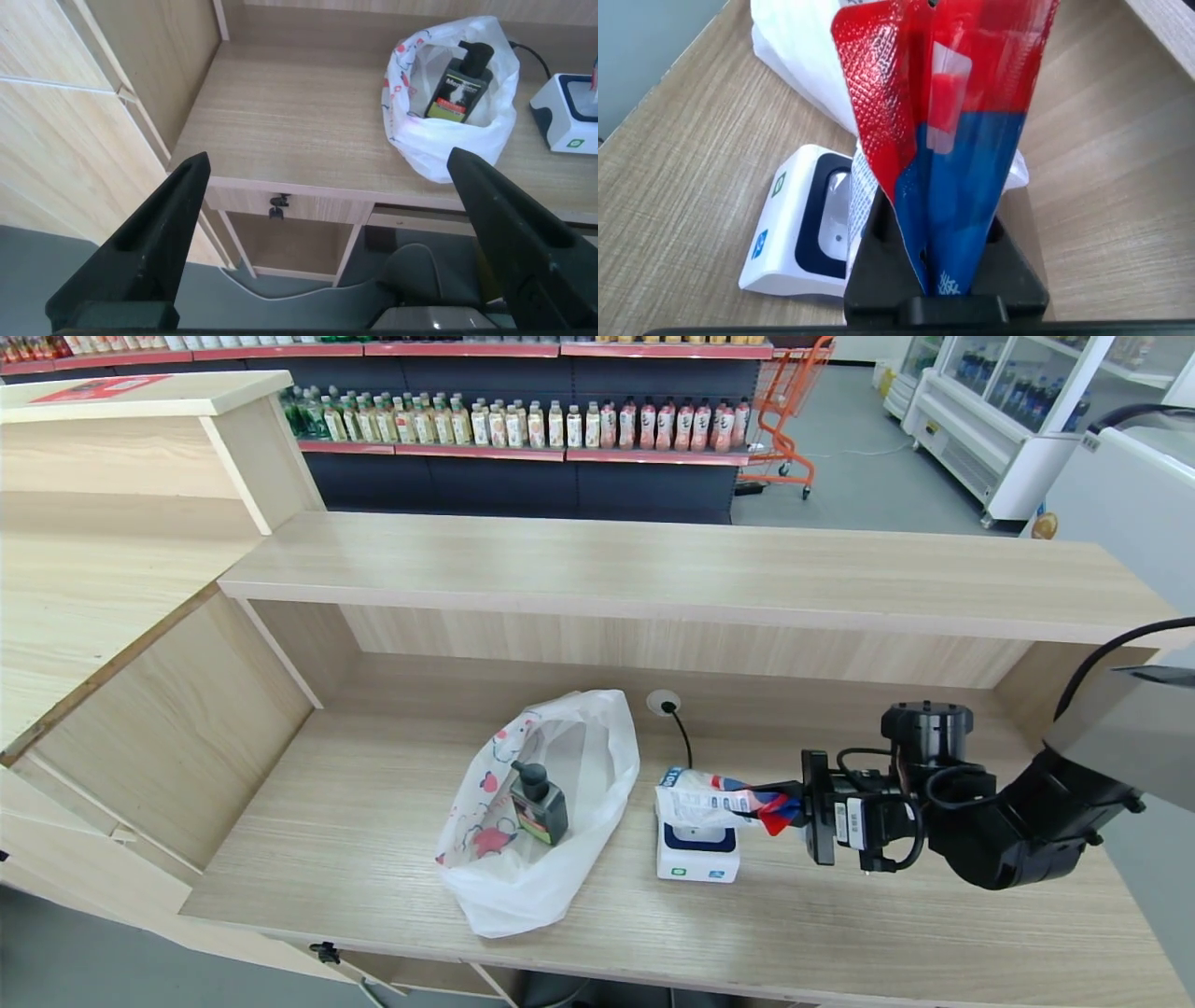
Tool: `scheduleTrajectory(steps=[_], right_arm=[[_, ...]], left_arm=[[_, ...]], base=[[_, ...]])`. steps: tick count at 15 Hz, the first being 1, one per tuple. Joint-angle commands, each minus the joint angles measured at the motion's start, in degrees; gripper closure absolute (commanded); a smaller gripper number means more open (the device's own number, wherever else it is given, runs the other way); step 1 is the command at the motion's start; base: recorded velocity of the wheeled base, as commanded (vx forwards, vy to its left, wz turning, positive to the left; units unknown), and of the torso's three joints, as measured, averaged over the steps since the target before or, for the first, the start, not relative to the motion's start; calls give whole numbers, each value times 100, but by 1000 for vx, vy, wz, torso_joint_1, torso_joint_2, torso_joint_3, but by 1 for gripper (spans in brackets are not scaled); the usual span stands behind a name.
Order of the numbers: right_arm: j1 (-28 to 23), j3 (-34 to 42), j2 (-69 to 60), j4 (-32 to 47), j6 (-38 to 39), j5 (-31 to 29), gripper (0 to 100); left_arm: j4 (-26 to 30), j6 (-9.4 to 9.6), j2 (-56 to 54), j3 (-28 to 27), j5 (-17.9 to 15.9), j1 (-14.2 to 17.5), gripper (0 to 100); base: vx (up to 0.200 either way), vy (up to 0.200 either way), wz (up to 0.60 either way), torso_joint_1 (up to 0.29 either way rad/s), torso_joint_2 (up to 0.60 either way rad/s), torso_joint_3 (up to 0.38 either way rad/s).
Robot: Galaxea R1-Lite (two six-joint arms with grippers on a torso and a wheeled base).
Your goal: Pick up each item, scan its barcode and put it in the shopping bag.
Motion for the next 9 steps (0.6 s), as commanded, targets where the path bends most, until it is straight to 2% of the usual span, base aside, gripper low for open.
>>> scheduleTrajectory(steps=[1, 9], right_arm=[[11, -55, 138, -38, 3, 4, 100], [11, -169, 200, -38, 3, 22, 100]], left_arm=[[-1, -1, 9, 0, 0, -7, 0], [-1, -1, 0, 0, 0, 2, 0]], base=[[0, 0, 0, 0, 0, 0], [0, 0, 0, 0, 0, 0]])
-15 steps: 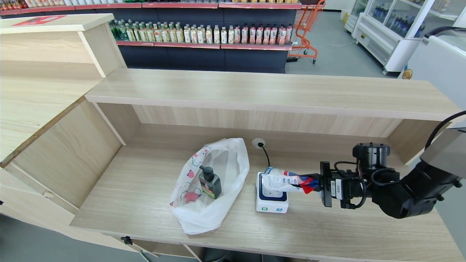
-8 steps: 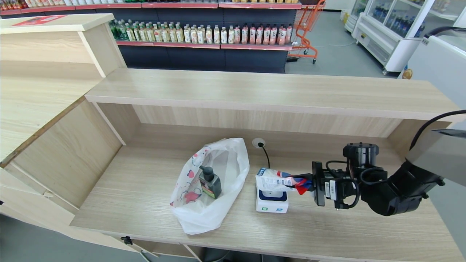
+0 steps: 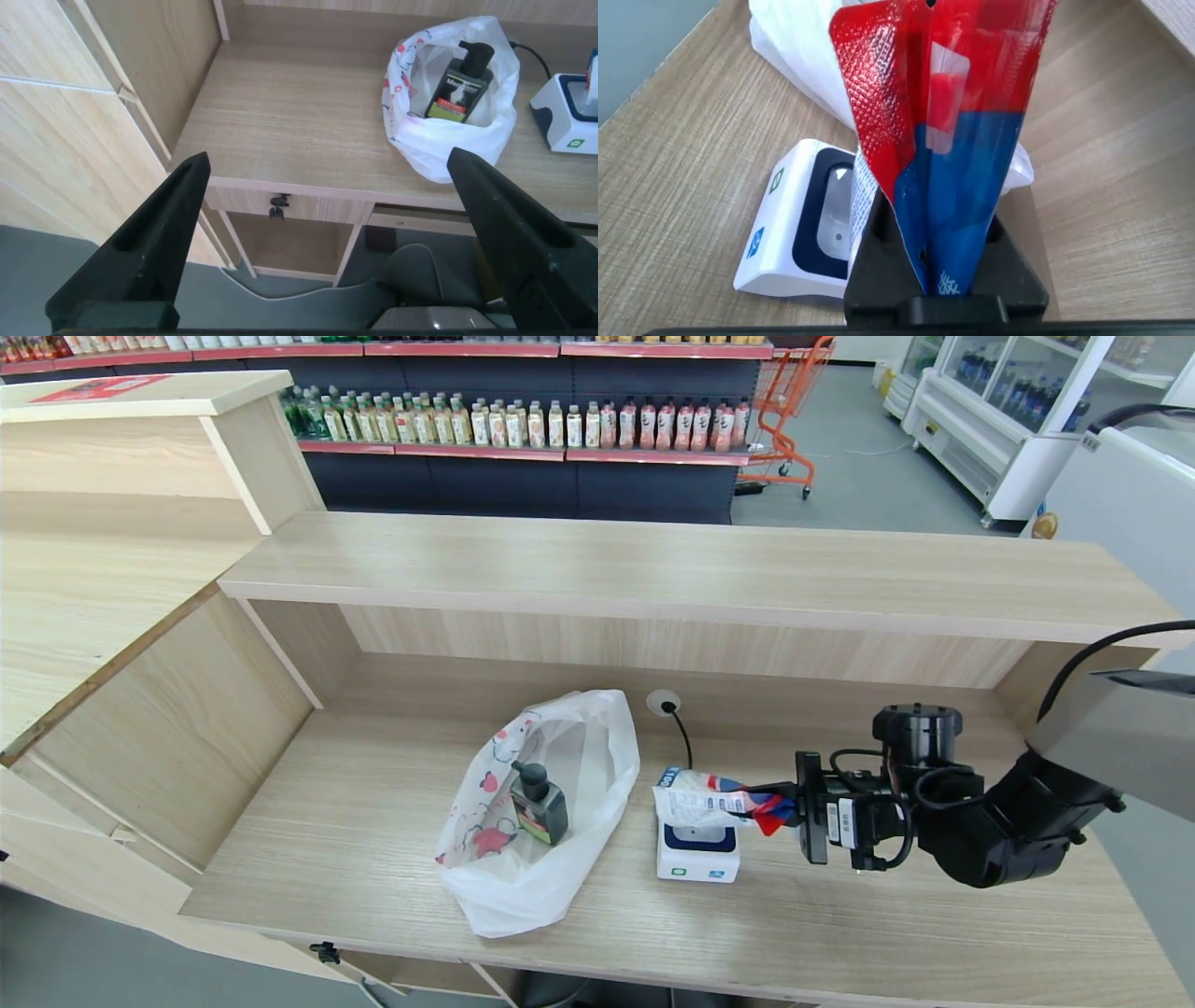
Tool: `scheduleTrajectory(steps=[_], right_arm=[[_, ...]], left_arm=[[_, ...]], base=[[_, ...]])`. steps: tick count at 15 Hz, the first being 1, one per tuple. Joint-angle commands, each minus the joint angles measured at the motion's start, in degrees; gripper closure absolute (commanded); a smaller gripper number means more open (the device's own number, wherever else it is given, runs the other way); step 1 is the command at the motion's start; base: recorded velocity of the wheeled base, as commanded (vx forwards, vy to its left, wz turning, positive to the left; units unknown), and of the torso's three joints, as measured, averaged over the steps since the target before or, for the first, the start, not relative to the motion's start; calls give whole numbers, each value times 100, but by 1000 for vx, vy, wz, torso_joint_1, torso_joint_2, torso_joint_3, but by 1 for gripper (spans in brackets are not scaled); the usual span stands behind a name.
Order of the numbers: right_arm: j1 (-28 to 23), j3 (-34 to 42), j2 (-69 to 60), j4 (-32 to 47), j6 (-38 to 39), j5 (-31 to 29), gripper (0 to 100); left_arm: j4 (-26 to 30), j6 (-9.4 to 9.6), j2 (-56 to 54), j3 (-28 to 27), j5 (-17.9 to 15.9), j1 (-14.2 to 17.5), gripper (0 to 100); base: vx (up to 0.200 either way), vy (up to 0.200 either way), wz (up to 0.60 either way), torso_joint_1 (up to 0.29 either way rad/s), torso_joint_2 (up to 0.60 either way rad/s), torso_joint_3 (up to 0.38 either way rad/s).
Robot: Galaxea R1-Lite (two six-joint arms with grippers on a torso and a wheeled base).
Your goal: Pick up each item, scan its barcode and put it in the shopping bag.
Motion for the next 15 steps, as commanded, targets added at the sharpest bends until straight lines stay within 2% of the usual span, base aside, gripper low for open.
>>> scheduleTrajectory(steps=[1, 12, 15], right_arm=[[11, -7, 4, -2, 7, 1, 100], [3, -34, 4, -2, 34, 1, 100], [-138, 256, -269, 6, 34, 98, 100]], left_arm=[[-1, -1, -2, 0, 0, -8, 0], [-1, -1, -2, 0, 0, -8, 0], [-1, -1, -2, 0, 0, -8, 0]], base=[[0, 0, 0, 0, 0, 0], [0, 0, 0, 0, 0, 0], [0, 0, 0, 0, 0, 0]])
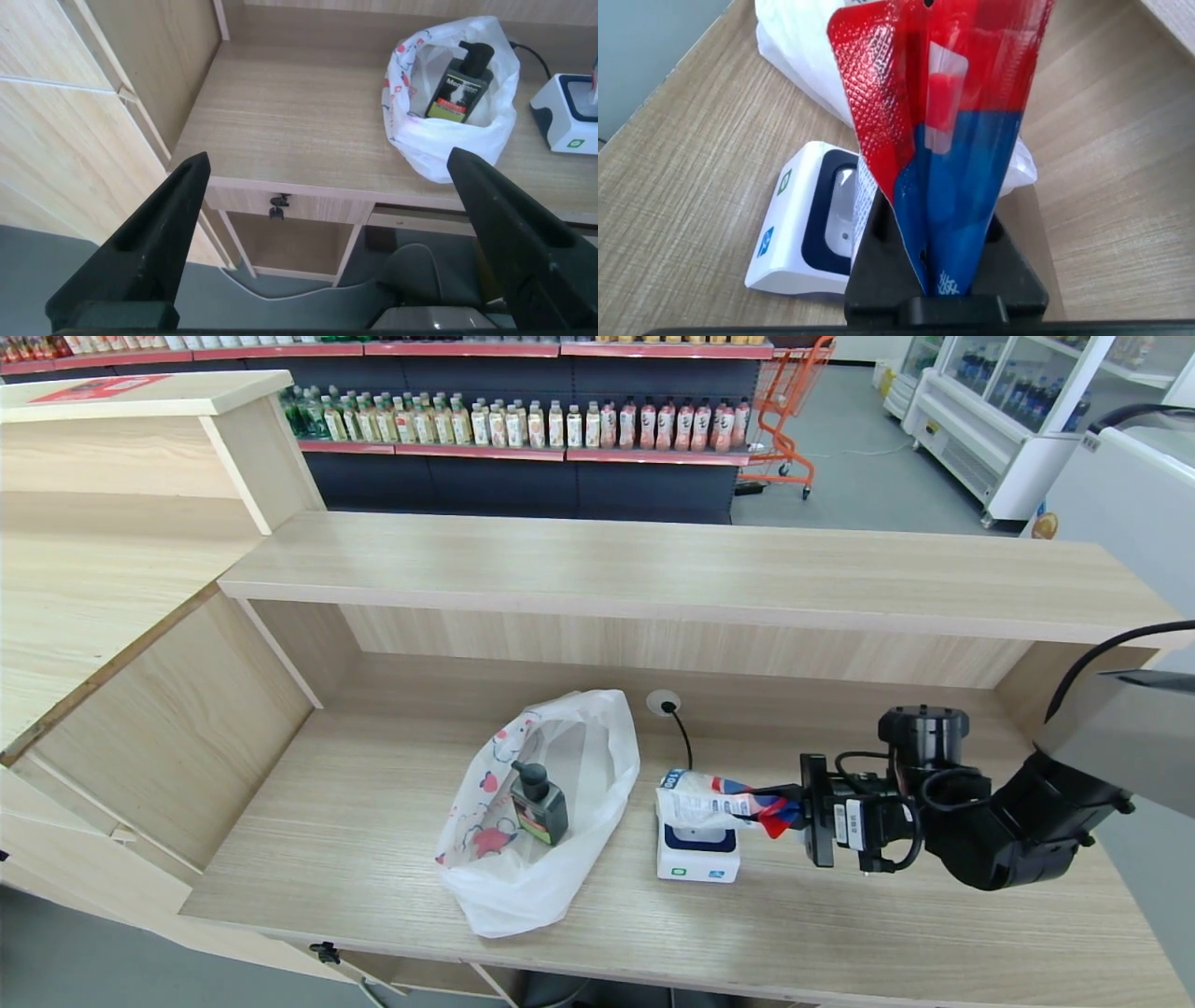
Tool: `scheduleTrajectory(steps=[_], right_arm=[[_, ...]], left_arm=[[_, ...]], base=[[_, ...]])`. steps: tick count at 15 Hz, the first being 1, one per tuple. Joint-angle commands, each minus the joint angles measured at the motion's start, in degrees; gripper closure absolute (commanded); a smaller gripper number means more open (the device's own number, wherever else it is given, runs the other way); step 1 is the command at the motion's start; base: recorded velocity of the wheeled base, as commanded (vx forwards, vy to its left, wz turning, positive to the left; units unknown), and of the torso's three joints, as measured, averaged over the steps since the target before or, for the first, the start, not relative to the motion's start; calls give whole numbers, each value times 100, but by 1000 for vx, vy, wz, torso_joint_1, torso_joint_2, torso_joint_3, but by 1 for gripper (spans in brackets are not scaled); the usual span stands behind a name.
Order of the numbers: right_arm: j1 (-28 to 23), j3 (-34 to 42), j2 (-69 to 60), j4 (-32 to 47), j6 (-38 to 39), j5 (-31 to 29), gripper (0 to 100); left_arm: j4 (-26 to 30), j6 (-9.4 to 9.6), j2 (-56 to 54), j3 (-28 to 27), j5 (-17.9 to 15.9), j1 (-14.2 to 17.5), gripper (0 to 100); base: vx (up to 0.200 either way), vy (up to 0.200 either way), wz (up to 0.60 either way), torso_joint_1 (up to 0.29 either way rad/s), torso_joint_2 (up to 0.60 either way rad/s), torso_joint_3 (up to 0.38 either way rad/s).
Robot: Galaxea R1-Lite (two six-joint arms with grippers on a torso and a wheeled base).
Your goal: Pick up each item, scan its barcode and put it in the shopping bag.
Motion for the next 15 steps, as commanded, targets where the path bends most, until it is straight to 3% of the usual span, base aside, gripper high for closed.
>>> scheduleTrajectory(steps=[1, 3, 6, 9, 11, 12, 13, 14, 15], right_arm=[[-136, 152, -283, -2, -2, 44, 100], [-251, 213, -582, 42, 104, 114, 100], [-514, 354, -1276, 42, 1079, 229, 100], [-690, 837, -2709, 51, 3391, -35, 100], [-576, 1250, -3500, 112, 4903, -1195, 100], [-128, 1452, -4044, 420, 6318, -2575, 100], [127, 1452, -4176, 569, 6757, -3261, 100], [531, 1365, -4247, 982, 7443, -4553, 100], [619, 1303, -4255, 1325, 7706, -4948, 100]], left_arm=[[-1, -1, 9, 0, 0, -7, 0], [-1, -1, 0, 0, 0, -7, 0], [-1, -1, 0, 0, 0, -7, 0], [-1, -1, 9, 0, 0, -7, 0], [-1, -1, 0, 0, 0, -7, 0], [-1, -1, 0, 0, 0, -7, 0], [-1, -1, 0, 0, 0, -7, 0], [-1, -1, 0, 0, 0, -7, 0], [-1, -1, 0, 0, 0, -7, 0]], base=[[0, 0, 0, 0, 0, 0], [0, 0, 0, 0, 0, 0], [0, 0, 0, 0, 0, 0], [0, 0, 0, 0, 0, 0], [0, 0, 0, 0, 0, 0], [0, 0, 0, 0, 0, 0], [0, 0, 0, 0, 0, 0], [0, 0, 0, 0, 0, 0], [0, 0, 0, 0, 0, 0]])
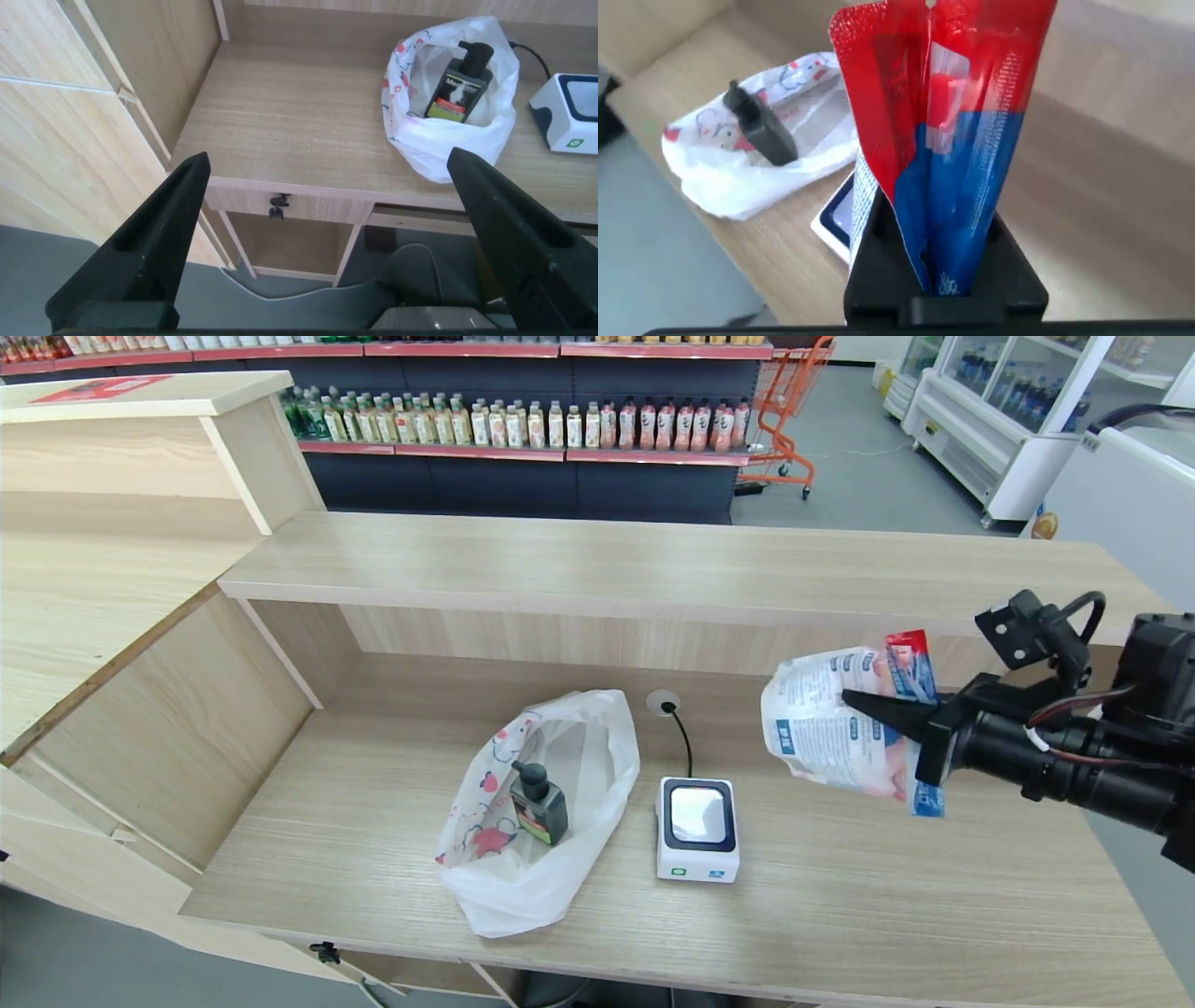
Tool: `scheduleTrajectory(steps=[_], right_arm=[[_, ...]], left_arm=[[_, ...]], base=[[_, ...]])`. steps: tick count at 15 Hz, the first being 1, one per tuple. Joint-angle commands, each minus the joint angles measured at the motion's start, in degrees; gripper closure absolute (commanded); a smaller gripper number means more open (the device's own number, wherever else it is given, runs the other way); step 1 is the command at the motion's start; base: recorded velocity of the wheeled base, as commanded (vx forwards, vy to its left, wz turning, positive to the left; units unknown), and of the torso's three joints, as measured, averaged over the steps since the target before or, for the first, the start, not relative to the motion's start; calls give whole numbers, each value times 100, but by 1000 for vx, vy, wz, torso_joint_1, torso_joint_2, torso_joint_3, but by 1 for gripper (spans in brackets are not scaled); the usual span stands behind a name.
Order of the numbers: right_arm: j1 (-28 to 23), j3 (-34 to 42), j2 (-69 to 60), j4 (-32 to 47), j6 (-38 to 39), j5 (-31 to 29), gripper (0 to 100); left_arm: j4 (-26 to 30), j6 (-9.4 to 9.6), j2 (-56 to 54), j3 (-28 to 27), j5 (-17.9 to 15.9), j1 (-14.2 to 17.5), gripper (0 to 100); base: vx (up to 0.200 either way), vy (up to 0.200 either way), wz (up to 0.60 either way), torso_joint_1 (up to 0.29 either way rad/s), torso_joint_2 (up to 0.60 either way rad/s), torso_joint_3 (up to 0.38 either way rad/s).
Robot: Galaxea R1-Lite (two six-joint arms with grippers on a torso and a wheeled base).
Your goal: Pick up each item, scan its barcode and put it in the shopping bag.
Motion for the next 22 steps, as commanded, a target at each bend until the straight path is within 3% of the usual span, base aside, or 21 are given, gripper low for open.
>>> scheduleTrajectory(steps=[1, 5, 8, 13, 17, 22], right_arm=[[541, 37, -637, 821, 840, -814, 100], [822, -7, -918, 1858, 1657, -1139, 100], [866, 11, -1006, 1885, 1657, -1148, 100], [822, -209, -953, 1981, 1675, -1157, 100], [849, -780, -601, 2526, 1675, -1148, 100], [822, -1800, 770, 2535, 1596, -1175, 100]], left_arm=[[-1, -1, -2, 0, 0, 7, 0], [-1, -1, -2, 0, 0, -2, 0], [-1, -1, -2, 0, 0, -2, 0], [-1, -27, -2, 0, 0, -2, 0], [-1, -1, -2, 0, 0, -2, 0], [-1, -1, 6, 0, 0, -2, 0]], base=[[0, 0, 0, 0, 0, 0], [0, 0, 0, 0, 0, 0], [0, 0, 0, 0, 0, 0], [0, 200, 0, 3, 0, 2], [0, 200, 0, 0, 2, 4], [0, 0, 0, 0, 0, 0]])
